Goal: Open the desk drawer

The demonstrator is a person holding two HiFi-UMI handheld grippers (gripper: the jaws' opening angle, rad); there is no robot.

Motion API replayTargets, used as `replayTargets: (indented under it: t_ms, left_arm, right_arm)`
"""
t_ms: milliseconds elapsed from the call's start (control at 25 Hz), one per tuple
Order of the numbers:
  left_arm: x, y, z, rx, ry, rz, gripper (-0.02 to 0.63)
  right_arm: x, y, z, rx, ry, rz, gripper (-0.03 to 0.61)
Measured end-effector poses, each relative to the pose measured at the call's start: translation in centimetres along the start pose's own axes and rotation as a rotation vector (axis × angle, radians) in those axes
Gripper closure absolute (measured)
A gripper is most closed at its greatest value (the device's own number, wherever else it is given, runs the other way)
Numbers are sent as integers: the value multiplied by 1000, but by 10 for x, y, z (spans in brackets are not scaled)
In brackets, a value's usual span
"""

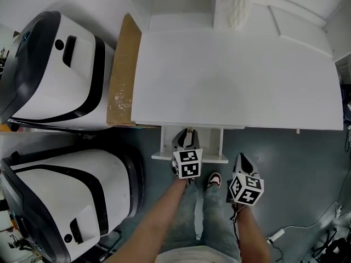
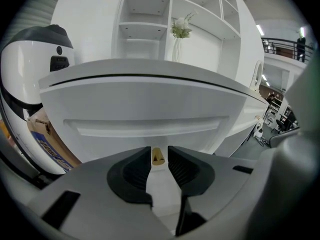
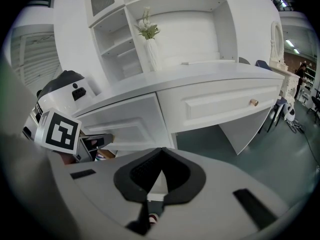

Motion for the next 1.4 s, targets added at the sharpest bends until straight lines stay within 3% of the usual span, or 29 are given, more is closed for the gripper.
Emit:
replayTargets:
  t_ms: [640, 1400]
  left_arm:
    - [-4, 11, -3, 69, -21, 16, 525]
    - [-4, 11, -2, 55, -38, 34, 526]
  right_arm:
    - [-1, 4, -8, -5, 3, 9, 572]
    - [-1, -1, -8, -9, 0, 4, 572]
Point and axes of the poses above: the fingertips, and each gripper's own axes: y forward along the fingers, z to its left, x out of its top, the point moved 6 cm from there along -y, backward along the fingers, and after that the axes turned 12 degrees about x, right-handed, at the moved point
